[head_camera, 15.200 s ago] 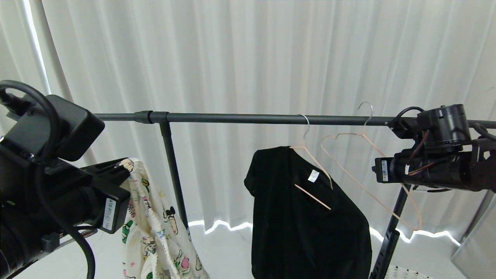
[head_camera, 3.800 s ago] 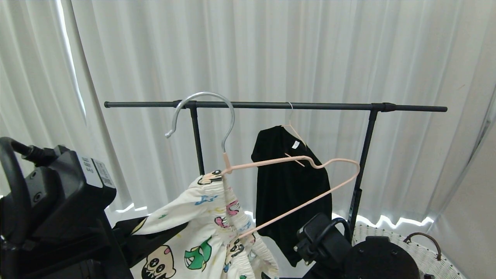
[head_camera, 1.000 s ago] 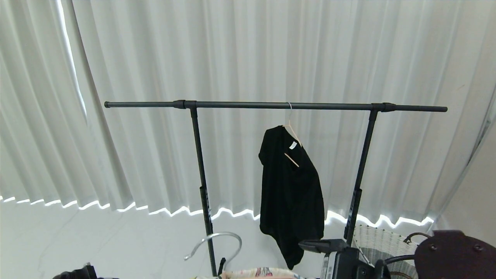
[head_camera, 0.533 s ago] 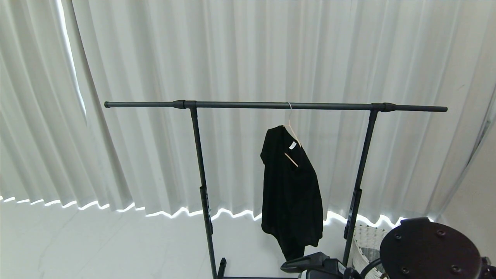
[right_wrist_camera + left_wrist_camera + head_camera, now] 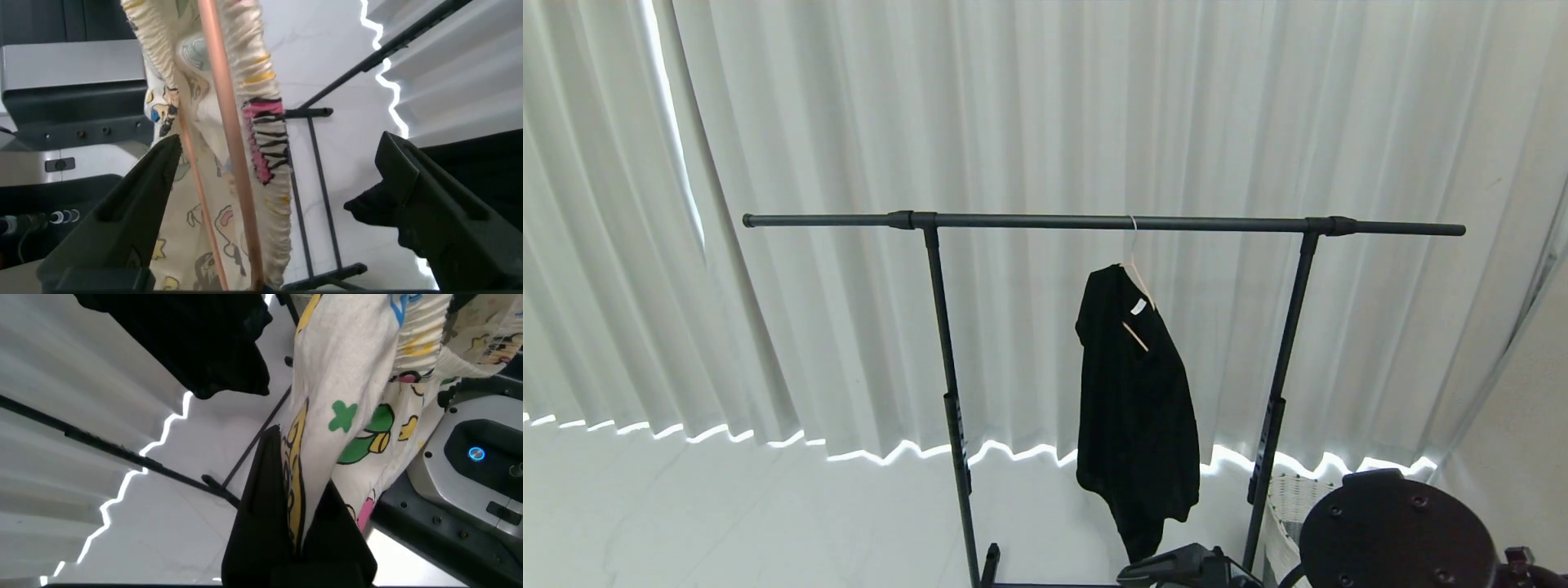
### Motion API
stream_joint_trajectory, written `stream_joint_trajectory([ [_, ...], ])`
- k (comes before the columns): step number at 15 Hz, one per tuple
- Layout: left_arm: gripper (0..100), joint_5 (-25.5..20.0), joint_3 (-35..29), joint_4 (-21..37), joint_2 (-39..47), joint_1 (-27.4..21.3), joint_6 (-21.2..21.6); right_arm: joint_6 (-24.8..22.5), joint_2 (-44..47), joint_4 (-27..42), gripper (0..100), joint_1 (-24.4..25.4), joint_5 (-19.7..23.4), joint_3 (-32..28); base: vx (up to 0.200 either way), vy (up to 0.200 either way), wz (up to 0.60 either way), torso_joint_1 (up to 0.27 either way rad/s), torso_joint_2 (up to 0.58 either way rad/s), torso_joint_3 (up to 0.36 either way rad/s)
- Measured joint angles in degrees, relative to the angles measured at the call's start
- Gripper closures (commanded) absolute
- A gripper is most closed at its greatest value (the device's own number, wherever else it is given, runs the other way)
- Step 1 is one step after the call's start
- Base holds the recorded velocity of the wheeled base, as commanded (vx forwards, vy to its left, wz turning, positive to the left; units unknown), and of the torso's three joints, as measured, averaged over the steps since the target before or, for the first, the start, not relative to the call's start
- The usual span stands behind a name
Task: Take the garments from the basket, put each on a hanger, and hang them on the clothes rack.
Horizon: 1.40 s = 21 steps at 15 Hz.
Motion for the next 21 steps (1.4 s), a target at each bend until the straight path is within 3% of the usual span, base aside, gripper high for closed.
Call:
stream_joint_trajectory([
  [9,100,0.09,0.09,-1.26,0.39,0.00,0.04,-0.21,0.00,-0.10,100,-0.10,-0.55,0.21,0.000,0.000,0.00,0.000,0.00,0.000],
  [10,0,0.27,0.09,-1.23,0.43,0.02,0.02,-0.29,0.00,-0.13,100,-0.10,-0.61,0.23,0.000,0.000,0.00,0.000,0.00,0.000],
  [18,0,0.68,0.89,-1.26,-1.01,1.12,-0.24,-0.89,-1.62,-0.43,100,-1.69,-2.47,1.35,0.000,0.000,0.00,0.000,0.00,0.000],
  [21,0,0.77,4.91,-1.16,-3.47,6.62,-0.05,-3.23,-5.35,-0.43,100,-4.80,-2.36,4.14,0.000,0.000,0.00,0.000,0.00,0.000],
])
